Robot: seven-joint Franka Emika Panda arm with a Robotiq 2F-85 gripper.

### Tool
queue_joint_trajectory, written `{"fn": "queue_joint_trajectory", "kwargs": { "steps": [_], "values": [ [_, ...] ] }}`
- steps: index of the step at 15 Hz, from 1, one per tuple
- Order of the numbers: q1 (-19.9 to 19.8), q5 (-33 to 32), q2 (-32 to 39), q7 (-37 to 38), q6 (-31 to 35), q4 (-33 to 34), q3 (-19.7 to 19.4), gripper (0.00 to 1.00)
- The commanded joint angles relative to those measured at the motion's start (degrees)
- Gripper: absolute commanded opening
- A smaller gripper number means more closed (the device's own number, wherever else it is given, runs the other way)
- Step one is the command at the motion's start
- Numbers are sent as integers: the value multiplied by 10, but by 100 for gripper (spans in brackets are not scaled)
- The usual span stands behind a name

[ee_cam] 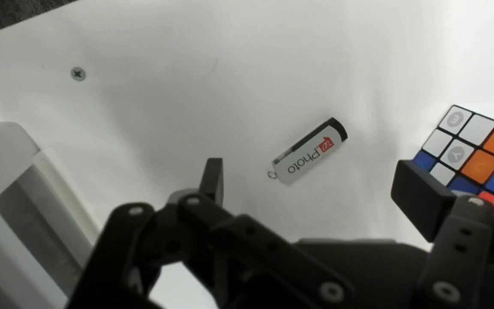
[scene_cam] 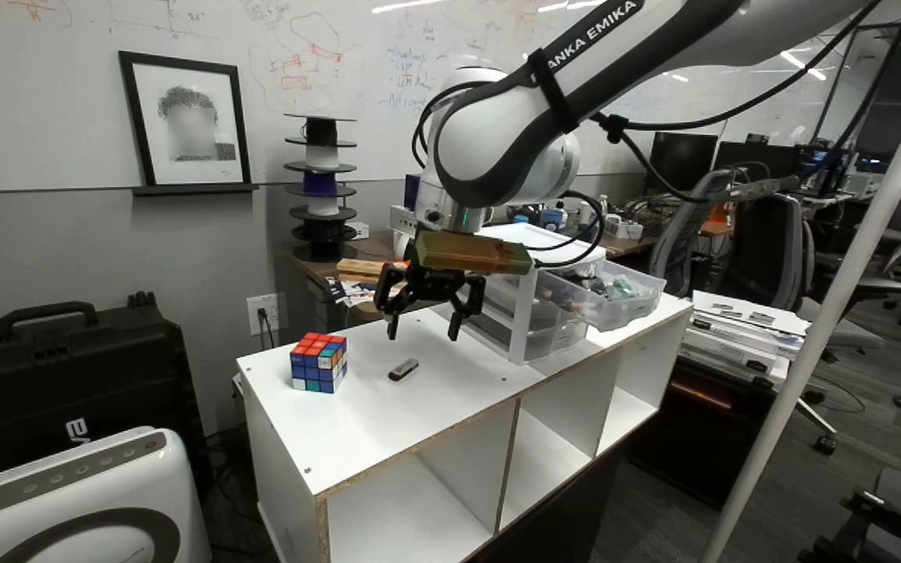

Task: Pick up the bottle and the marker and put them in the open drawer and close it

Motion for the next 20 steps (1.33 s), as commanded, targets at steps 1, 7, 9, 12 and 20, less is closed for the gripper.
{"fn": "queue_joint_trajectory", "kwargs": {
  "steps": [1, 7, 9, 12, 20],
  "values": [
    [24, 3, 47, 22, -35, 71, -25, 100],
    [37, 5, 94, 41, -37, 115, -33, 100],
    [42, 3, 108, 49, -36, 128, -37, 100],
    [48, -1, 123, 60, -35, 143, -43, 100],
    [58, -9, 123, 72, -47, 151, -53, 27]
  ]
}}
